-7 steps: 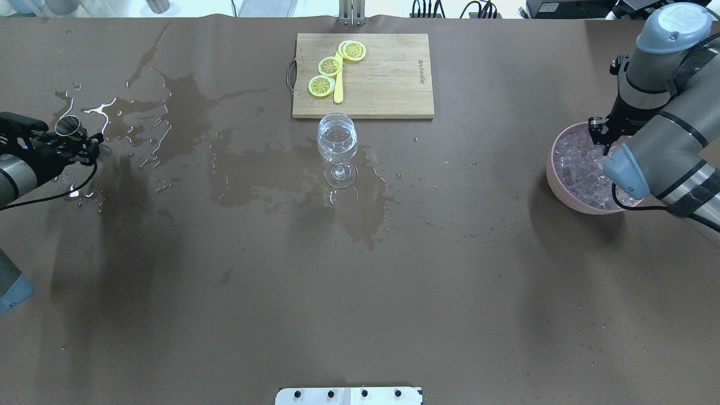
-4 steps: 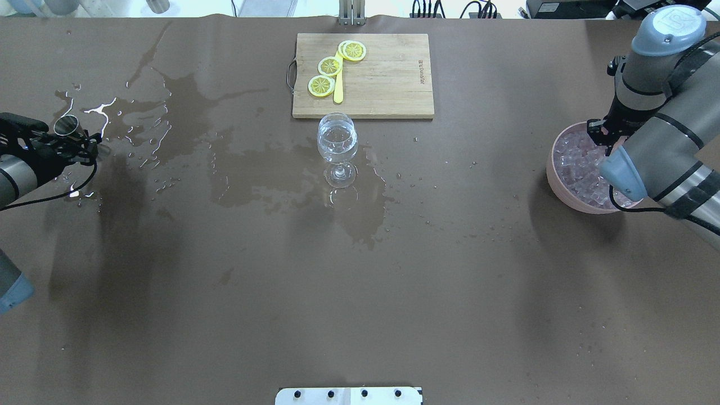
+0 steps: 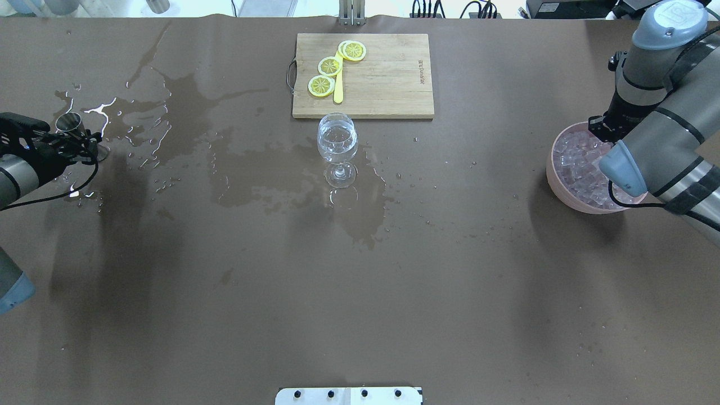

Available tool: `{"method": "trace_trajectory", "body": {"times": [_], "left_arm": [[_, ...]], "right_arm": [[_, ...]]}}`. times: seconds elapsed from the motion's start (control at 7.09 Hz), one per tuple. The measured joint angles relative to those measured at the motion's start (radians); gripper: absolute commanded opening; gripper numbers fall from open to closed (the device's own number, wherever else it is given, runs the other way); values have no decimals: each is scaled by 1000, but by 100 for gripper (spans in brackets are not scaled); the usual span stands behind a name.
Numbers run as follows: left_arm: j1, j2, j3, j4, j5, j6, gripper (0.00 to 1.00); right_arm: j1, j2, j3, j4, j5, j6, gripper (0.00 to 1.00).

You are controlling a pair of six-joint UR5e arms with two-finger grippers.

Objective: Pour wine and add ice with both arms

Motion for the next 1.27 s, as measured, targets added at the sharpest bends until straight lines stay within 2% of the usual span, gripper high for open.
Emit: {"method": "trace_trajectory", "body": {"times": [0.14, 0.28, 0.7, 0.85, 1.27], "left_arm": [[-1, -2, 0, 0, -1, -1, 0], [-1, -4, -1, 0, -2, -4, 0], [-24, -51, -11, 2, -13, -29, 0], [-49, -75, -17, 11, -35, -33, 0], [-90, -145, -101, 149, -71, -41, 0]], "right_arm": [[6, 2, 9, -13, 2, 1, 68], [4, 0, 13, -17, 3, 1, 76], [-28, -6, 57, -11, 7, 30, 76], [-39, -15, 65, -10, 8, 43, 72], [-67, -42, 61, -8, 4, 50, 67]]}}
